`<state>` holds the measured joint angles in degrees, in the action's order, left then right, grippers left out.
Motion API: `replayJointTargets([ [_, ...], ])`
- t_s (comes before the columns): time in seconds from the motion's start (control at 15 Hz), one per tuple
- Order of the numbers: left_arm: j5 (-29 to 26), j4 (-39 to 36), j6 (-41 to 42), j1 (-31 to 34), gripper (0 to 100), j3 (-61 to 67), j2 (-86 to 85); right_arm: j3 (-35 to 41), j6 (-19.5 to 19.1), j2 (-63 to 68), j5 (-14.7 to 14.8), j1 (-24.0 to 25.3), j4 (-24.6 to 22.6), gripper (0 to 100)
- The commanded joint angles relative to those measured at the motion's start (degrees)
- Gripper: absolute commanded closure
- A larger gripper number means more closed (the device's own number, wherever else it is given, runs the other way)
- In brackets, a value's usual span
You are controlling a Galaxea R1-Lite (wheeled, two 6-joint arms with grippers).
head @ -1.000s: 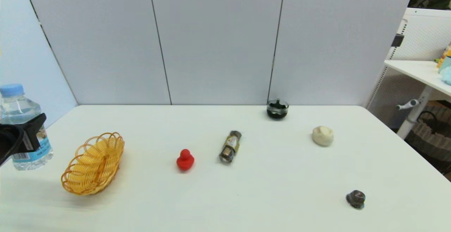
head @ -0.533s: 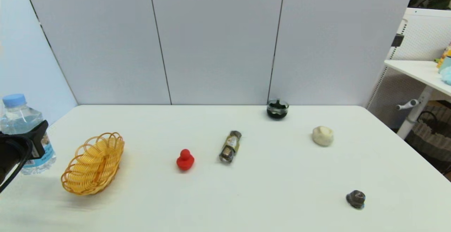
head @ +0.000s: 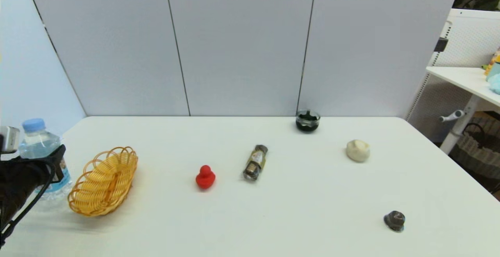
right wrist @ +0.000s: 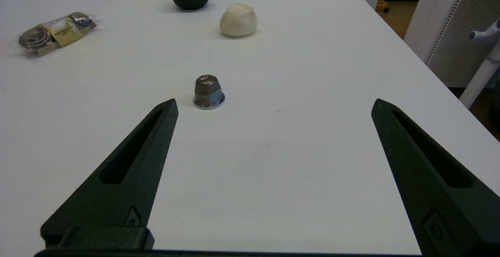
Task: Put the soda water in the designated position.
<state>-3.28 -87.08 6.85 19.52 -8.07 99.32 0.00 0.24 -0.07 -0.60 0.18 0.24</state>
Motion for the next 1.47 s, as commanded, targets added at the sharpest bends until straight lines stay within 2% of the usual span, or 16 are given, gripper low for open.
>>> replayJointTargets([
  [0.07, -0.15, -2.75, 0.09, -0.09, 100, 0.78, 3.16, 0.09, 0.02, 0.07, -0.02, -0.01, 0.02, 0],
  [0.8, -0.06, -3.71, -0.08, -0.09, 100, -0.37, 3.52, 0.09, 0.02, 0.07, -0.02, -0.01, 0.02, 0],
  [0.87, -0.06, -3.71, -0.08, -0.18, 0, -0.37, 3.52, 0.09, 0.02, 0.07, -0.02, -0.01, 0.02, 0],
  [1.47, -0.50, -3.01, -2.54, -0.09, 0, -3.88, -1.14, 0.09, 0.02, 0.07, -0.02, -0.01, 0.02, 0],
])
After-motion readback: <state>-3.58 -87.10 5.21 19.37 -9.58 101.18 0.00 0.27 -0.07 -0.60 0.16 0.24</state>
